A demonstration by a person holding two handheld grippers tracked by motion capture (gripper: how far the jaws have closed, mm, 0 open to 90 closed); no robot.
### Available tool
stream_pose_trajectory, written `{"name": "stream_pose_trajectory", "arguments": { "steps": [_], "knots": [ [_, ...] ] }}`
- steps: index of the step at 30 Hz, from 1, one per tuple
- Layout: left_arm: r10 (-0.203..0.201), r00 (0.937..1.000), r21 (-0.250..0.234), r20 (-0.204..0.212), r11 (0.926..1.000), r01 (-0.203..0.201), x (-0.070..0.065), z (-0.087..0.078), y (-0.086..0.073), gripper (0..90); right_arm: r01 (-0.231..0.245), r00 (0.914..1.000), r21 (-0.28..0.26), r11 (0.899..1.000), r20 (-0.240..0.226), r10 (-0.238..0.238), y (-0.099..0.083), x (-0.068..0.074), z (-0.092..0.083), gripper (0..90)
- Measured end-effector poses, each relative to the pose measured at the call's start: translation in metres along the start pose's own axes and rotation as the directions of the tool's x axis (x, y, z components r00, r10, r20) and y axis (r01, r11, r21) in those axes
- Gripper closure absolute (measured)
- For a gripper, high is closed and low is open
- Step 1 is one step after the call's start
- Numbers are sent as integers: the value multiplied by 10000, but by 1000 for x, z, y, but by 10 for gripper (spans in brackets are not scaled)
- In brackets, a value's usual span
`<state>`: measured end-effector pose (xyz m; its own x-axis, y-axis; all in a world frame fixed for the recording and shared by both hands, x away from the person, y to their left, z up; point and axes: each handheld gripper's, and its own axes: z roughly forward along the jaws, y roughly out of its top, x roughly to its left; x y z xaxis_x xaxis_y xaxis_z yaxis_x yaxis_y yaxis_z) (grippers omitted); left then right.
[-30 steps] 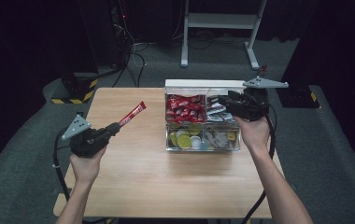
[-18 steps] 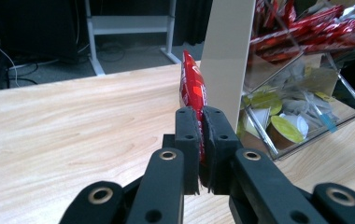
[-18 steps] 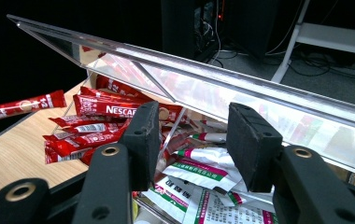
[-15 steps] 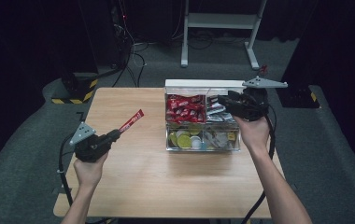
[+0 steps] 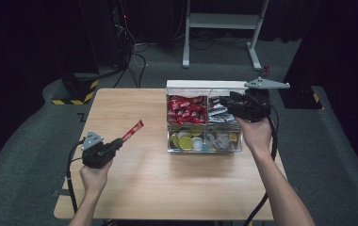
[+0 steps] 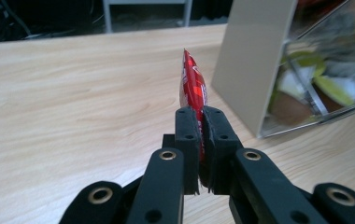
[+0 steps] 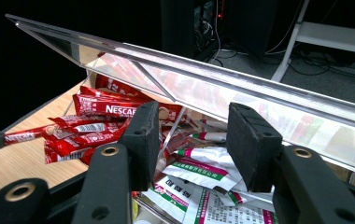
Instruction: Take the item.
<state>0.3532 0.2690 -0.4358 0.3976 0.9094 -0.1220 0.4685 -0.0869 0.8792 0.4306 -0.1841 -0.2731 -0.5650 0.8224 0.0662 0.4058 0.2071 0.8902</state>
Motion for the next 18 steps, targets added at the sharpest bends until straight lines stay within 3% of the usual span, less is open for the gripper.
{"name": "stream_pose_trajectory", "arguments": {
  "steps": [18],
  "knots": [
    [-119,9980,989,-625,9949,180,-1,33,-36,855,105,9999,50,9999,-10,-104,-1,0,1,544]
  ]
}}
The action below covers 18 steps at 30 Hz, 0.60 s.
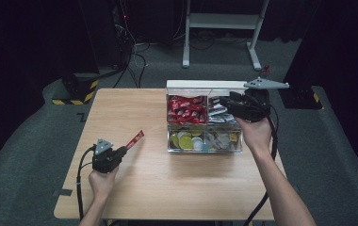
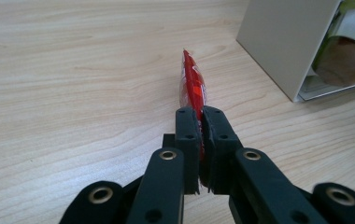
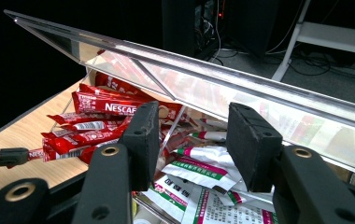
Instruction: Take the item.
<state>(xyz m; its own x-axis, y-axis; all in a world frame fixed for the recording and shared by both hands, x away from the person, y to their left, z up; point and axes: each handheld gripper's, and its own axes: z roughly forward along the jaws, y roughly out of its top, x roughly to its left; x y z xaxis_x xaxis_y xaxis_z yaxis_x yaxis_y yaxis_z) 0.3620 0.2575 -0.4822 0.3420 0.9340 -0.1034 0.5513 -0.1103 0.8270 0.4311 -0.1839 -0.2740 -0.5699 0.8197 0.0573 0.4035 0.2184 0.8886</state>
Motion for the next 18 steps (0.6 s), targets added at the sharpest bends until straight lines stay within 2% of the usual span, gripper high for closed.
{"name": "stream_pose_trajectory", "arguments": {
  "steps": [8,18],
  "knots": [
    [57,10000,-10,-32,10000,-57,-4,8,-3,854,-49,10000,-32,10000,-52,49,-1,-1,0,544],
    [203,9998,237,-90,9995,-201,-7,16,-8,849,-8,10000,-81,10000,-40,8,-1,-2,-2,544]
  ]
}}
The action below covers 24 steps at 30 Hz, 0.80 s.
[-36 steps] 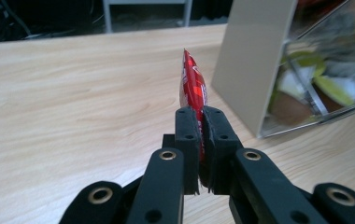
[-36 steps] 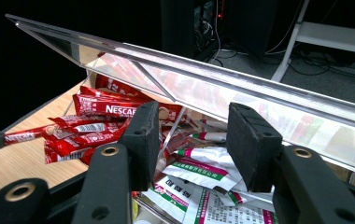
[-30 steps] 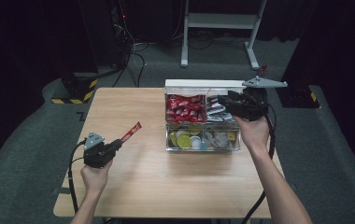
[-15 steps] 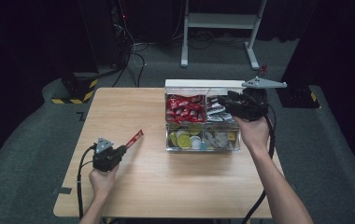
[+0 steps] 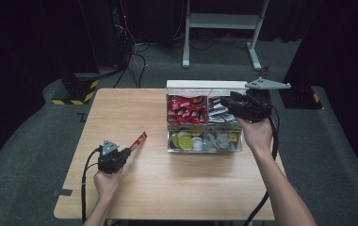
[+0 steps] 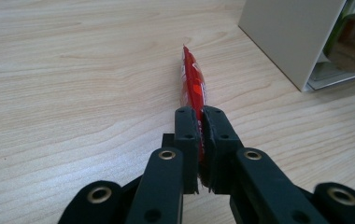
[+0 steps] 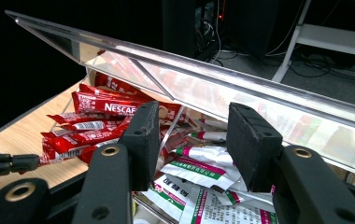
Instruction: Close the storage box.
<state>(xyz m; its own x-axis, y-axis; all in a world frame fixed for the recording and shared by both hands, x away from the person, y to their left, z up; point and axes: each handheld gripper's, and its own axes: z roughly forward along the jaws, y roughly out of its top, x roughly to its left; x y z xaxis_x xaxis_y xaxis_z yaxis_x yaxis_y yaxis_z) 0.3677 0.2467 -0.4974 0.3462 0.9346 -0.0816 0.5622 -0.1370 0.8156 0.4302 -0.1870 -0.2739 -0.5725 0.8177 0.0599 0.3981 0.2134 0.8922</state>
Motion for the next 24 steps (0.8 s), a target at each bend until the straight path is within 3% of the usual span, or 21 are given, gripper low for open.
{"name": "stream_pose_trajectory", "arguments": {
  "steps": [6,12,15,17,20,24],
  "knots": [
    [-70,9999,93,-80,9999,71,1,2,-3,843,9,10000,-56,10000,45,-9,0,-1,-1,544],
    [131,9996,610,-248,9981,-116,-1,10,-9,822,1,10000,-153,9999,-3,-1,-3,-1,-3,538],
    [-135,9998,862,-137,9962,146,-2,16,-14,801,-28,10000,-158,9999,57,29,-4,-3,-5,537],
    [-268,9996,963,9,9950,266,-3,17,-16,760,-125,9999,-147,9998,64,126,-5,-7,-7,536],
    [-141,9998,1073,152,9942,124,-5,17,-18,703,-130,9999,-191,9997,103,131,-6,-8,-9,535],
    [-336,9986,898,406,9955,298,-5,10,-18,544,-164,9998,-183,9997,101,166,-7,-10,-8,533]
  ]
}}
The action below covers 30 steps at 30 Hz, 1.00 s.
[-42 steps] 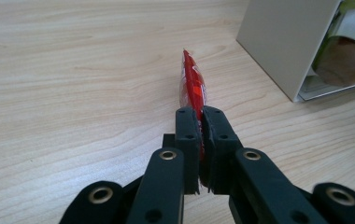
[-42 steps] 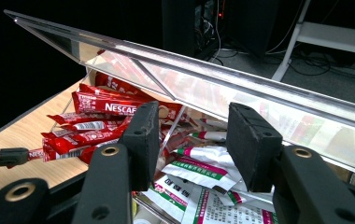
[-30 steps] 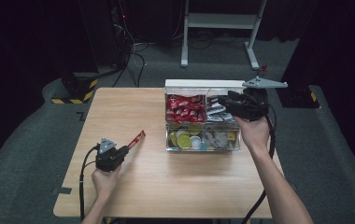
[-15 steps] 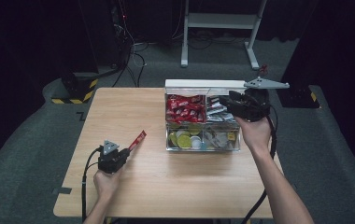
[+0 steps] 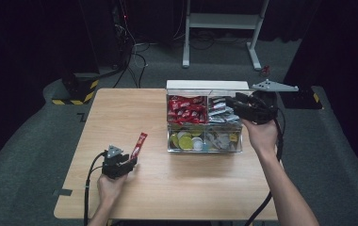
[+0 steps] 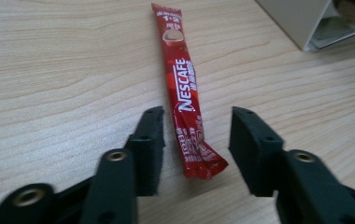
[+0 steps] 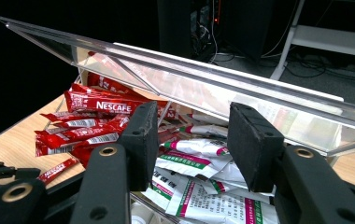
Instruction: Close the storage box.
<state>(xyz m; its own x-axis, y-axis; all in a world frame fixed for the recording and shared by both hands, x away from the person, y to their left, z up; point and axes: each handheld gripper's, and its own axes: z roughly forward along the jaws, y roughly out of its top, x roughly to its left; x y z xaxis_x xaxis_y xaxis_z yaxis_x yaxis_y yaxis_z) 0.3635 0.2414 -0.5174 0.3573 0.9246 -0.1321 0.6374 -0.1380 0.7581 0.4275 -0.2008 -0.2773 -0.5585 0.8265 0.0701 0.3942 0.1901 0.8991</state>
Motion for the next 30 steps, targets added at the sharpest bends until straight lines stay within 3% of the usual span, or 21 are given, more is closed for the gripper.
{"name": "stream_pose_trajectory", "arguments": {
  "steps": [5,10,14,20,24,30],
  "knots": [
    [-260,9996,-259,51,9993,262,2,-12,-6,411,59,10000,90,9999,24,-60,0,0,0,530],
    [-352,9994,-364,-48,9987,350,3,-26,-18,378,98,9999,155,9998,91,-99,-1,0,-2,527],
    [-420,9975,-176,-576,9990,410,13,-33,-29,381,89,9999,218,9997,118,-91,-4,-1,-2,524],
    [-738,9854,-28,-1533,9972,742,34,-40,-38,389,57,9997,210,9998,232,-62,-3,-4,-4,522],
    [-255,9754,-48,-2191,9997,251,40,-41,-42,384,-64,9992,154,9999,408,58,-4,-9,-7,521],
    [-327,9717,-20,-2338,9994,331,40,-40,-41,354,-86,9984,185,9998,553,76,-8,-11,-13,518]
  ]
}}
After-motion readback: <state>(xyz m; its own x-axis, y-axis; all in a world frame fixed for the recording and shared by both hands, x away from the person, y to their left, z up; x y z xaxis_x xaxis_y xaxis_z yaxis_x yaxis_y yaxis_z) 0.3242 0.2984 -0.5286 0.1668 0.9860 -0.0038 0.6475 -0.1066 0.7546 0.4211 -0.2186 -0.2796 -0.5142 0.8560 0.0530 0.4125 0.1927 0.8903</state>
